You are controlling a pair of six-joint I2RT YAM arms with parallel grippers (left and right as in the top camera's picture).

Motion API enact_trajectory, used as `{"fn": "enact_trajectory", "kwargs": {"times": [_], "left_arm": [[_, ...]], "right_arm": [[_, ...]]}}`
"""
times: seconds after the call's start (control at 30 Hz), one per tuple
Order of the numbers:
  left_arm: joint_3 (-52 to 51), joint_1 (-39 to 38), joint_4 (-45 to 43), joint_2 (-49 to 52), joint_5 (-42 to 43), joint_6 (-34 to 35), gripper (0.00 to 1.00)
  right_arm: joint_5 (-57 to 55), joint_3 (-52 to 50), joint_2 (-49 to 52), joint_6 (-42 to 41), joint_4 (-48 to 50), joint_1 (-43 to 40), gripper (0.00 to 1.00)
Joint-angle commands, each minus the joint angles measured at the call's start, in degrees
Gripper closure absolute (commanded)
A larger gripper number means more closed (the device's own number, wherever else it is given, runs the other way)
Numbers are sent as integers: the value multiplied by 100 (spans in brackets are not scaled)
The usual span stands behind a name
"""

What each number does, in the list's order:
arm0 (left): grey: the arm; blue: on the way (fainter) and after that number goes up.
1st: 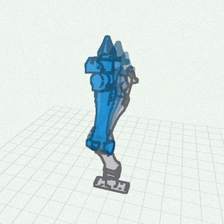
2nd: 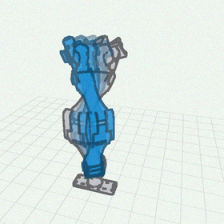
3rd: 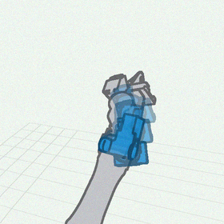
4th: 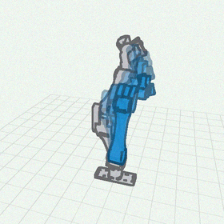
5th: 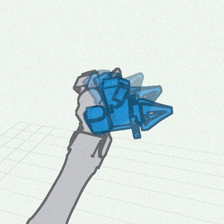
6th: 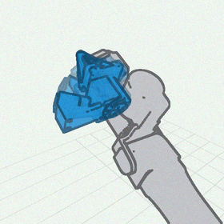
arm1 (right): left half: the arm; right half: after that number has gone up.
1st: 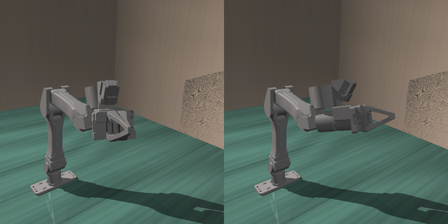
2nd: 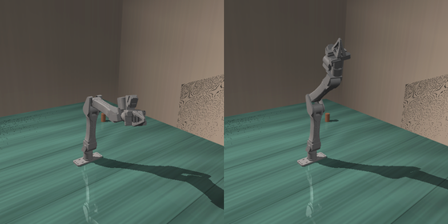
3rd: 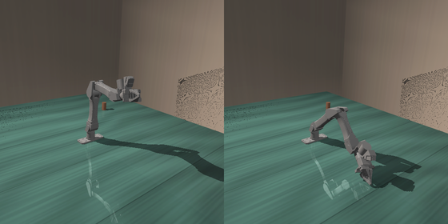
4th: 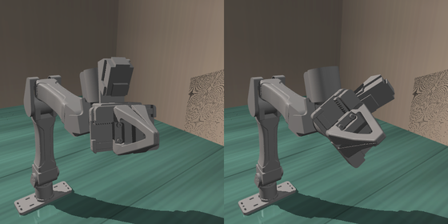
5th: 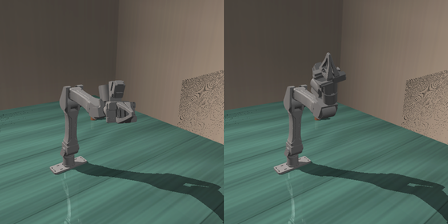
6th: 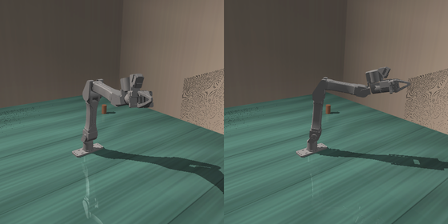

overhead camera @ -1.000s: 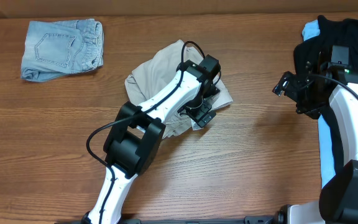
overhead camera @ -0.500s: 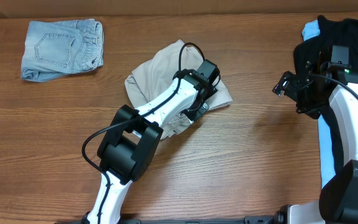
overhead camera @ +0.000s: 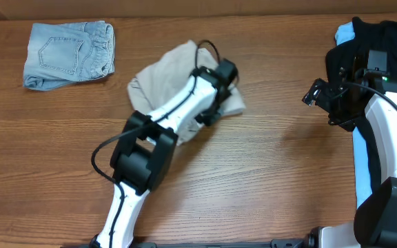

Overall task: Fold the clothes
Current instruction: 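Carry the bundle with the left gripper to the top-left beside the denim shorts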

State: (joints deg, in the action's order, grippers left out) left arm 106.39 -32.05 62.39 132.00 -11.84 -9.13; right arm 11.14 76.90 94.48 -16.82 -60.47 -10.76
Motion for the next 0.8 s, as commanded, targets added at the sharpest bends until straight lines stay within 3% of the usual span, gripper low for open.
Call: {"fn": "enact_trajectory", "kwargs": {"times": [0.0, 0.43, 0.77], "left_arm": [[1023, 544, 450, 103, -468, 254, 96], [4704, 1499, 1759, 103, -619, 332, 96], [5978, 2240, 1945, 103, -1189, 299, 96]], "right_arm": [[-37, -7, 7, 33, 39, 20, 0], [-37, -7, 7, 28, 87, 20, 0], [-37, -7, 7, 31, 79, 20, 0]]}}
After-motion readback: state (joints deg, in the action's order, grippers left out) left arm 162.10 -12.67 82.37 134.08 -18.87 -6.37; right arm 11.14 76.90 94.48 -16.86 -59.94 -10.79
